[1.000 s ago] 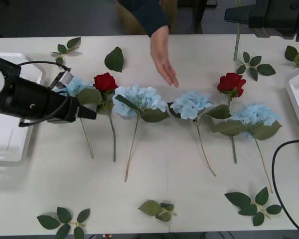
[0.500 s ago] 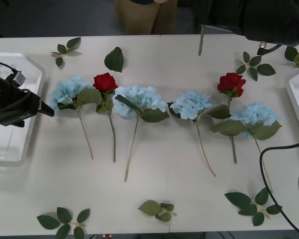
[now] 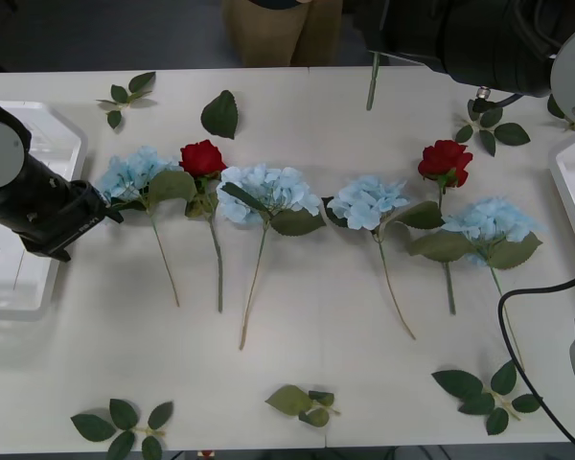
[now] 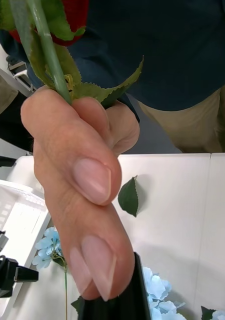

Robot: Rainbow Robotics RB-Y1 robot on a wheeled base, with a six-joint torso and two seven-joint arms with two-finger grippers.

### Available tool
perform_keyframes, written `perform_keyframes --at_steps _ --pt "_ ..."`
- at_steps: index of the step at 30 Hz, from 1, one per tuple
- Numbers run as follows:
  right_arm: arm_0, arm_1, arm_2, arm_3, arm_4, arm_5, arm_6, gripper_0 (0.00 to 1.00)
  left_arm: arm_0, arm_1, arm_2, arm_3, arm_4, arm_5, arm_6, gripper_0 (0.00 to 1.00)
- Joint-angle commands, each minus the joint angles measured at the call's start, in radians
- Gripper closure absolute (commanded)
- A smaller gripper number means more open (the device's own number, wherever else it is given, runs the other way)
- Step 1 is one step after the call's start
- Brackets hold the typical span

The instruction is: Place the red flowers into the right box and the blue flowers into the left box. If a person shows an open palm, hand one flower to the person first, then continue sorting.

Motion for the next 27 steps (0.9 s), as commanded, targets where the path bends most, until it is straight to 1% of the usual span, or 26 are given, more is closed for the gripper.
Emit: perform_keyframes --at_steps 1,4,5,9,14,18,20,23,27 --pt "-0.041 0.026 -0.017 -0.039 -0.016 -0.008 -0.002 0.3 -0.028 -0.046 -0.011 -0.009 -0.026 -0.012 -0.028 0.0" --pt "-0.039 0.026 -0.028 -0.039 -0.027 0.004 0.002 0.05 -0.058 -0.049 -0.068 -0.009 -0.029 -0.026 -0.01 0.0" --pt "-0.039 0.026 -0.034 -0.039 -0.031 0.016 0.005 0.0 -0.066 -0.052 -0.085 -0.009 -0.029 -0.032 0.009 0.0" --pt "-0.039 0.025 -0.083 -0.039 -0.096 0.064 0.021 0.0 -0.095 -0.055 -0.163 -0.009 -0.037 -0.081 0.078 0.0" --pt "-0.039 0.005 -0.2 -0.039 -0.235 0.2 0.048 0.0 -0.097 -0.06 -0.244 -0.009 -0.058 -0.182 0.147 0.0" --pt "-0.038 -0.034 -0.294 -0.037 -0.337 0.332 0.101 0.0 -0.1 -0.064 -0.287 -0.008 -0.074 -0.219 0.157 0.0" --pt "-0.024 -0.064 -0.346 -0.013 -0.412 0.398 0.131 0.0 -0.1 -0.074 -0.301 -0.008 -0.088 -0.227 0.162 0.0" --pt "0.008 -0.123 -0.39 0.05 -0.505 0.446 0.173 0.0 -0.1 -0.083 -0.309 -0.002 -0.112 -0.236 0.165 0.0" --pt "0.077 -0.232 -0.389 0.182 -0.608 0.441 0.302 0.0 -0.1 -0.103 -0.33 0.026 -0.173 -0.259 0.173 0.0"
